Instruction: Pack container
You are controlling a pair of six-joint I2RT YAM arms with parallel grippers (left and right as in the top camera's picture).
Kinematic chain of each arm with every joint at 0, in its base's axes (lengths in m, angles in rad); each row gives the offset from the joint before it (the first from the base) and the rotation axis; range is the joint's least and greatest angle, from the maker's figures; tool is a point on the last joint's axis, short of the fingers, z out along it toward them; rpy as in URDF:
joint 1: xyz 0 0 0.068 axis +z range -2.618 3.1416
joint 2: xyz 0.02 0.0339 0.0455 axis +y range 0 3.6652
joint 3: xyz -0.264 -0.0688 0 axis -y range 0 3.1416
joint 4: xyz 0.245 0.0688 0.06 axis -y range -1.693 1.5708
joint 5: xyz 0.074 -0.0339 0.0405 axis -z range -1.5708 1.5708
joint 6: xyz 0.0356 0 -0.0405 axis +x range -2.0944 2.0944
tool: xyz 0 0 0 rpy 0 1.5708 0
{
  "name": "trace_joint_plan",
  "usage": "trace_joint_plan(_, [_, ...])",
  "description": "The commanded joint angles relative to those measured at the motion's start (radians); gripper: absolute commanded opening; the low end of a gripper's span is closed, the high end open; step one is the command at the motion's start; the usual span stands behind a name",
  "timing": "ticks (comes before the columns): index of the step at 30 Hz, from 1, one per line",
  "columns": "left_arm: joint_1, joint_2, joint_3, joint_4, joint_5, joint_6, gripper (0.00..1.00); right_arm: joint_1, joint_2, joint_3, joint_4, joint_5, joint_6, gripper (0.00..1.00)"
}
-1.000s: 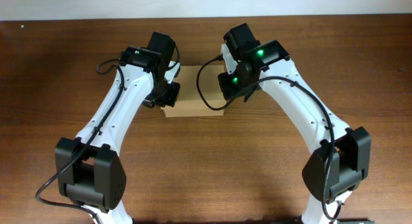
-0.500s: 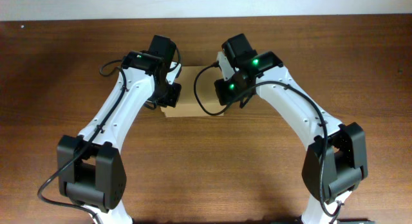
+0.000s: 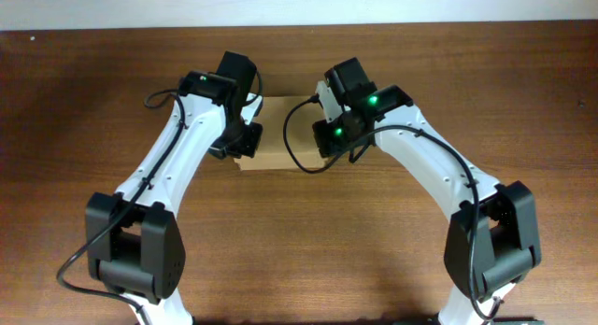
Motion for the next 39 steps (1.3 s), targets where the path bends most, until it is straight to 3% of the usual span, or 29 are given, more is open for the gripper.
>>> trace_joint_plan(1, [0.005, -0.001, 0.176, -0.058, -0.047, -0.02, 0.02, -0.06, -0.048, 0.145, -0.05, 0.016, -0.045, 0.04])
trace_joint_plan(9, [0.03, -0.001, 0.586, -0.177, -0.174, -0.034, 0.07, -0.19, -0.062, 0.486, -0.299, 0.278, -0.085, 0.04])
trace_joint_plan(15, [0.129, -0.001, 0.749, -0.198, -0.19, -0.034, 0.16, -0.287, -0.062, 0.534, -0.332, 0.29, -0.119, 0.04])
trace_joint_plan(19, [0.193, 0.0, 0.75, -0.21, -0.19, -0.034, 0.2, -0.344, -0.062, 0.534, -0.303, 0.367, -0.119, 0.04])
trace_joint_plan(21, [0.219, 0.0, 0.746, -0.221, -0.19, -0.034, 0.32, -0.37, -0.062, 0.534, -0.299, 0.381, -0.119, 0.06])
trace_joint_plan(22, [0.229, 0.0, 0.746, -0.228, -0.19, -0.034, 0.45, -0.385, -0.062, 0.534, -0.3, 0.38, -0.118, 0.09])
trace_joint_plan(24, [0.239, 0.0, 0.746, -0.249, -0.19, -0.034, 1.0, -0.403, -0.062, 0.534, -0.303, 0.38, -0.118, 0.19])
trace_joint_plan(25, [0.241, 0.0, 0.746, -0.261, -0.19, -0.033, 1.0, -0.41, -0.062, 0.534, -0.304, 0.38, -0.118, 0.24])
trace_joint_plan(26, [0.243, 0.0, 0.746, -0.278, -0.19, -0.034, 1.0, -0.414, -0.062, 0.534, -0.309, 0.38, -0.118, 0.36])
trace_joint_plan(27, [0.244, 0.0, 0.746, -0.291, -0.19, -0.033, 1.0, -0.414, -0.062, 0.534, -0.316, 0.38, -0.118, 0.54])
trace_joint_plan(28, [0.244, 0.0, 0.746, -0.305, -0.19, -0.034, 1.0, -0.415, -0.062, 0.534, -0.327, 0.38, -0.118, 0.84])
trace_joint_plan(29, [0.244, 0.0, 0.746, -0.314, -0.19, -0.033, 1.0, -0.414, -0.062, 0.534, -0.338, 0.38, -0.118, 0.99])
trace_joint_plan(39, [0.243, 0.0, 0.746, -0.326, -0.19, -0.034, 1.0, -0.413, -0.062, 0.533, -0.468, 0.38, -0.118, 0.99])
